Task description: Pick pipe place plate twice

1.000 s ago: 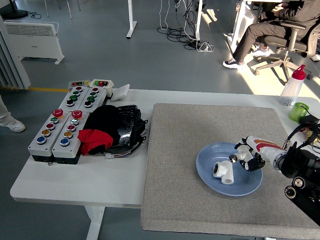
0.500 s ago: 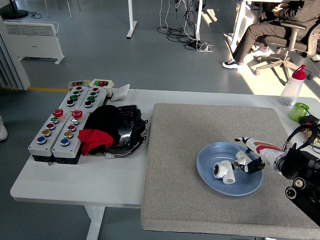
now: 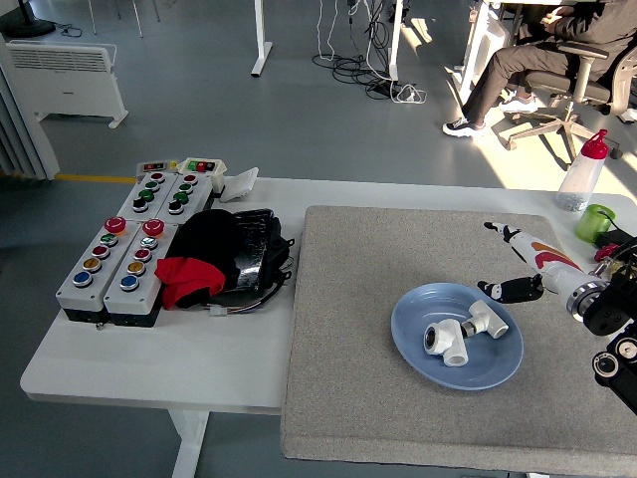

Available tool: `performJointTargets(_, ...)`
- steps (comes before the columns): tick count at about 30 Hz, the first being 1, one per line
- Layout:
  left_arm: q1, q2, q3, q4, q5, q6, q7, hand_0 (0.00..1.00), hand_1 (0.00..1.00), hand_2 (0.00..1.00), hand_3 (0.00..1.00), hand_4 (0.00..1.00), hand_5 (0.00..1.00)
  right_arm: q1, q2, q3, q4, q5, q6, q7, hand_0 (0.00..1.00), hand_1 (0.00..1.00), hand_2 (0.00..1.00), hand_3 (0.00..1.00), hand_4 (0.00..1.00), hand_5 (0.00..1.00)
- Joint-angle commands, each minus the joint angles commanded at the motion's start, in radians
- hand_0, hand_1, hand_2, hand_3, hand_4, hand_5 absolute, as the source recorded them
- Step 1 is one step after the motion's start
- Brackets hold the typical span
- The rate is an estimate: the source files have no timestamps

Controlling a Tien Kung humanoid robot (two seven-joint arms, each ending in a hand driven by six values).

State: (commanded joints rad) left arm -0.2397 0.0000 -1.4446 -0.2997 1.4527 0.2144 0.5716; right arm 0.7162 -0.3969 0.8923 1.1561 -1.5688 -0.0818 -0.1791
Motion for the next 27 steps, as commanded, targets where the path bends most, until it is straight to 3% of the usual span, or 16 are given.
performJointTargets(5,0.003,0.000,-0.006,0.000,0.009,-0.001,0.000,0.587,0.580,0.586,0.476,0.411,0.998,-0.057,-0.022,0.122,0.037,0.199,-0.064,0.154,0.974,0.909,0.998,0.946,0.676,0.319)
performJointTargets(6,0.004,0.000,-0.008,-0.001,0.012,-0.002,0.001,0.586,0.580,0.586,0.477,0.412,0.998,-0.077,-0.025,0.153,0.049,0.238,-0.073,0.182,0.911,0.865,0.977,0.901,0.546,0.330)
performJointTargets(8,0.005,0.000,-0.011,-0.001,0.017,-0.003,0.001,0.586,0.580,0.586,0.477,0.412,0.998,-0.108,-0.026,0.207,0.070,0.322,-0.087,0.218,0.911,0.865,0.977,0.901,0.546,0.330)
performJointTargets(15,0.008,0.000,-0.020,-0.001,0.033,-0.007,-0.001,0.586,0.580,0.586,0.476,0.411,0.998,-0.258,-0.017,0.443,0.132,0.615,-0.148,0.236,0.872,0.825,0.917,0.850,0.495,0.393)
performJointTargets(20,0.012,0.000,-0.028,-0.001,0.045,-0.009,0.000,0.586,0.580,0.586,0.476,0.411,0.998,-0.371,0.019,0.598,0.158,0.823,-0.173,0.297,0.848,0.803,0.880,0.816,0.490,0.405)
performJointTargets(24,0.016,0.000,-0.036,-0.001,0.061,-0.015,0.002,0.586,0.580,0.586,0.476,0.411,0.998,-0.443,0.047,0.677,0.166,0.992,-0.164,0.326,0.848,0.803,0.880,0.816,0.490,0.405)
performJointTargets(25,0.016,0.000,-0.037,-0.001,0.063,-0.016,0.002,0.584,0.580,0.586,0.479,0.412,0.998,-0.452,0.049,0.683,0.166,1.037,-0.161,0.324,0.806,0.758,0.811,0.763,0.486,0.386)
performJointTargets(27,0.017,0.000,-0.041,-0.001,0.069,-0.019,0.003,0.584,0.580,0.586,0.479,0.412,0.998,-0.478,0.055,0.696,0.169,1.114,-0.152,0.318,0.806,0.758,0.811,0.763,0.486,0.386)
